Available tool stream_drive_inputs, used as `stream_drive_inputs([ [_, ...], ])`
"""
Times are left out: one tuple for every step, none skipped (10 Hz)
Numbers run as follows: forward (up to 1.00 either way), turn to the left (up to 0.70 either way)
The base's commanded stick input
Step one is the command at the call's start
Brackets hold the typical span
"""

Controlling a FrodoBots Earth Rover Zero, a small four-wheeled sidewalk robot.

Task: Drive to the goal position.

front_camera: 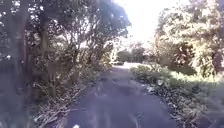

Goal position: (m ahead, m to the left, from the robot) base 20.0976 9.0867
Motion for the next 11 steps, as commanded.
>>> stream_drive_inputs([
  [0.70, -0.13],
  [0.70, -0.12],
  [0.69, 0.00],
  [0.69, 0.00],
  [0.69, 0.00],
  [0.69, 0.00],
  [0.69, 0.00],
  [0.69, 0.00],
  [0.69, 0.00],
  [0.69, 0.00],
  [0.69, 0.00],
])
